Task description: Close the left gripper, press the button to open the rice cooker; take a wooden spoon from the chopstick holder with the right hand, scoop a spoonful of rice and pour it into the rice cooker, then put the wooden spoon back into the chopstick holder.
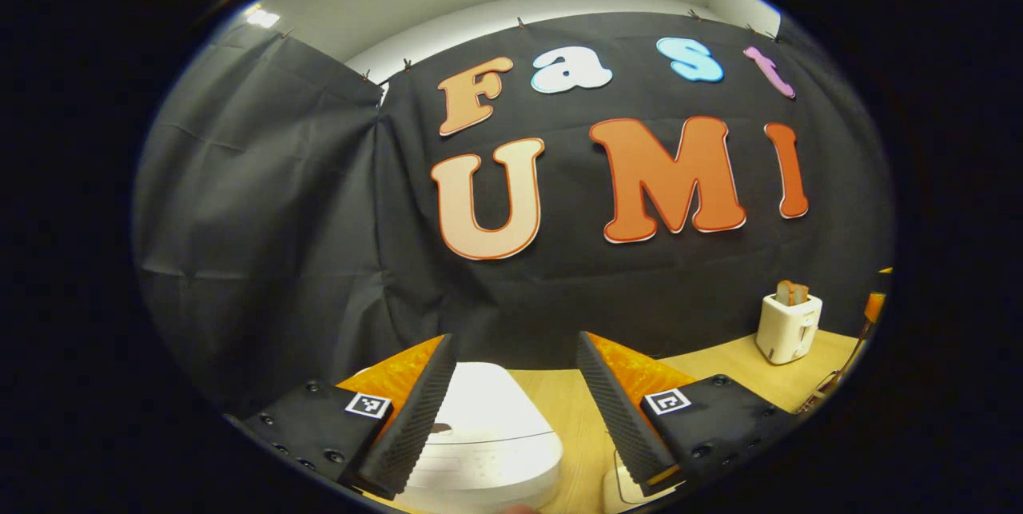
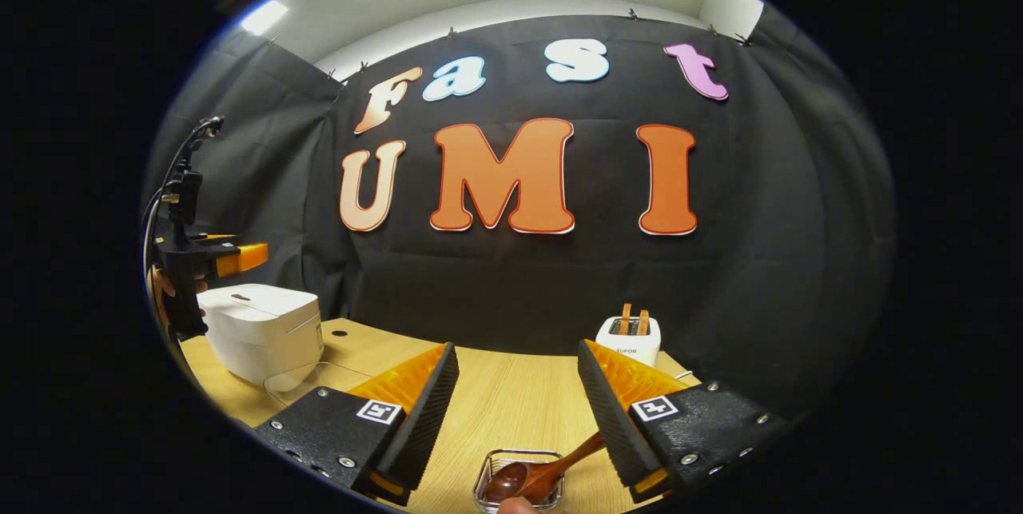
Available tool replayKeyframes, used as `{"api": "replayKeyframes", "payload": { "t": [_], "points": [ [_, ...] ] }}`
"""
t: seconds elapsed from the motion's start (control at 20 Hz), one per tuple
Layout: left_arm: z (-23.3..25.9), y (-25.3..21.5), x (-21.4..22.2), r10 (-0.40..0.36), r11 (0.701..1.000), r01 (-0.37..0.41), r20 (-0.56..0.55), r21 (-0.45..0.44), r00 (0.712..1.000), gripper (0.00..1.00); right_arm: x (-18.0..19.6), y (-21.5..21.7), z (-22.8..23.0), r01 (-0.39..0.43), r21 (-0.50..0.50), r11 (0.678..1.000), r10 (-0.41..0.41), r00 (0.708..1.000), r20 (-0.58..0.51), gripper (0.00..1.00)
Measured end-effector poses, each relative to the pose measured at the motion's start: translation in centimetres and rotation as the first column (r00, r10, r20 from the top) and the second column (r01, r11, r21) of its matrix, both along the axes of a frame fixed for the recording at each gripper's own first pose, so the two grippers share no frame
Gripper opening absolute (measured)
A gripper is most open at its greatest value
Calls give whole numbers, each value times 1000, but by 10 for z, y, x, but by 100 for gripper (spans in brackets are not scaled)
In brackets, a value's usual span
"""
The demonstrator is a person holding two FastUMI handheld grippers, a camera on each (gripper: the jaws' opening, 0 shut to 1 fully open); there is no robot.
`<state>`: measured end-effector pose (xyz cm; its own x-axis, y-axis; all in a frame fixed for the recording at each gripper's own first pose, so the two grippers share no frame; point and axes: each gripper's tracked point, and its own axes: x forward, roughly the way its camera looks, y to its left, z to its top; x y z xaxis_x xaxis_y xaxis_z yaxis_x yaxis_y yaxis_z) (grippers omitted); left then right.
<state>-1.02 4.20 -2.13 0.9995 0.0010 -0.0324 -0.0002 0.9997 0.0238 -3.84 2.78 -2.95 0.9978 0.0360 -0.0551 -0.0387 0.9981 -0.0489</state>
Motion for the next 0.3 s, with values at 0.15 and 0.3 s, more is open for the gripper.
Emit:
{"api": "replayKeyframes", "payload": {
  "t": [0.15, 0.3],
  "points": [
    [3, -11, -8, -20, 999, 17, 72, 38, 997, 94, -2, -3, 5, 27, -55, 998, -25, 999, 35, 89],
    [4, -28, -14, -54, 998, 50, 95, 46, 994, 99, -4, -2, 8, 28, -73, 997, -25, 998, 50, 90]
  ]
}}
